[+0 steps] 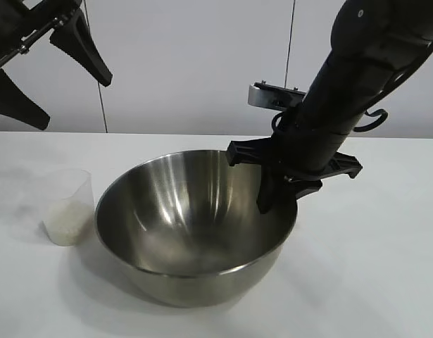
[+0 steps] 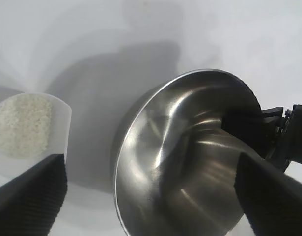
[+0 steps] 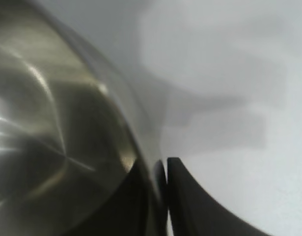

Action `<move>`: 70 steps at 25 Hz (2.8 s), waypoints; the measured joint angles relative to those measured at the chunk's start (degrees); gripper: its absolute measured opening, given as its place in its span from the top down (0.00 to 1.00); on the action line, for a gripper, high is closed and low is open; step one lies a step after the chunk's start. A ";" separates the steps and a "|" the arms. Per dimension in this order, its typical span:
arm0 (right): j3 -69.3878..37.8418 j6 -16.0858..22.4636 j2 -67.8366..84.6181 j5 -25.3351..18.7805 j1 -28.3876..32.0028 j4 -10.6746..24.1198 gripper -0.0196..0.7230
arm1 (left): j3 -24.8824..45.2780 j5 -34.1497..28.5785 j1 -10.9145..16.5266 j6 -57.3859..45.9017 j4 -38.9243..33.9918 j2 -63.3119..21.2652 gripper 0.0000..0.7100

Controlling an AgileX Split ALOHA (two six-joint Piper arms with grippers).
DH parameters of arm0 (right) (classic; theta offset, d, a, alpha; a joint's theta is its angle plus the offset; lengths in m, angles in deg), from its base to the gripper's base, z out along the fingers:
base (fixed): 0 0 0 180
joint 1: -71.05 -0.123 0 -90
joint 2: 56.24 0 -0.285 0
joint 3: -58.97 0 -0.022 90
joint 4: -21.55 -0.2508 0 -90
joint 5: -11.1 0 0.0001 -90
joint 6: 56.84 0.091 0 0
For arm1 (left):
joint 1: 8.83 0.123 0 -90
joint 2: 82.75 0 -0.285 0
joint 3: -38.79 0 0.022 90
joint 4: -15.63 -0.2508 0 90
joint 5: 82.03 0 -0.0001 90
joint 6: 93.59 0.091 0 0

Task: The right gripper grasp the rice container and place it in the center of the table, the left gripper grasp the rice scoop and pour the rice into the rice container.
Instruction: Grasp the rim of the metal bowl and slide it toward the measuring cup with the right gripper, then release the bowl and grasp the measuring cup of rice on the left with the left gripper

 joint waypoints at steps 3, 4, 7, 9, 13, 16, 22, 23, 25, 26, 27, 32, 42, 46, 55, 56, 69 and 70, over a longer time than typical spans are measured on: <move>0.41 0.00 0.46 -1.33 0.00 0.00 0.33 | 0.00 0.00 0.00 0.00 0.00 0.00 0.06; 0.86 0.00 0.98 -2.58 0.00 0.25 0.24 | 0.00 0.00 0.00 0.00 0.00 0.00 0.06; 4.99 0.43 3.51 -8.13 0.78 3.20 0.14 | 0.00 0.00 0.00 0.00 0.00 0.00 0.06; 8.89 0.88 5.33 -14.23 3.39 6.74 0.12 | 0.00 0.00 0.00 0.00 0.00 0.00 0.06; 15.76 0.62 8.75 -23.29 16.21 14.10 0.15 | 0.00 0.00 0.00 0.00 0.00 0.00 0.06; 18.88 -1.17 10.53 -27.29 28.02 13.47 0.17 | 0.00 0.00 0.00 0.00 0.00 0.00 0.06; 19.41 -6.17 13.87 -33.73 38.40 5.04 0.17 | 0.00 0.00 0.00 0.00 0.00 0.00 0.06; 19.41 -6.44 14.49 -34.68 38.40 4.09 0.18 | 0.00 0.00 0.00 0.00 0.00 0.00 0.06; 19.35 -7.70 16.99 -36.07 38.35 1.05 0.20 | 0.00 0.00 0.00 0.00 0.05 0.00 0.06; 19.35 -8.37 18.47 -36.42 38.35 -0.54 0.20 | 0.00 0.00 0.00 0.00 0.05 0.00 0.06; 19.35 -8.86 20.45 -36.47 38.35 -1.76 0.20 | 0.00 0.00 0.00 0.00 0.05 0.00 0.06; 16.69 -9.95 33.22 -35.52 38.35 -6.88 0.21 | 0.00 0.00 0.00 0.00 0.05 0.00 0.06; -10.10 -8.93 70.22 -22.51 30.99 0.26 0.21 | 0.00 0.00 0.00 0.00 0.05 0.00 0.06; -20.29 -4.49 86.21 -18.90 30.15 5.05 0.21 | 0.00 0.00 0.00 0.00 0.05 0.00 0.06; -34.08 0.70 109.66 -29.80 30.15 14.21 0.21 | 0.00 0.00 0.00 0.00 0.05 0.00 0.06; -35.02 1.01 110.70 -30.85 30.15 14.69 0.21 | 0.00 0.00 0.00 0.00 0.05 0.00 0.06; -39.95 1.70 111.29 -31.56 28.85 14.87 0.21 | 0.00 0.00 0.00 0.00 0.05 0.00 0.06; -39.95 1.70 111.29 -31.51 28.85 14.55 0.21 | 0.00 0.00 0.00 0.00 0.05 0.00 0.06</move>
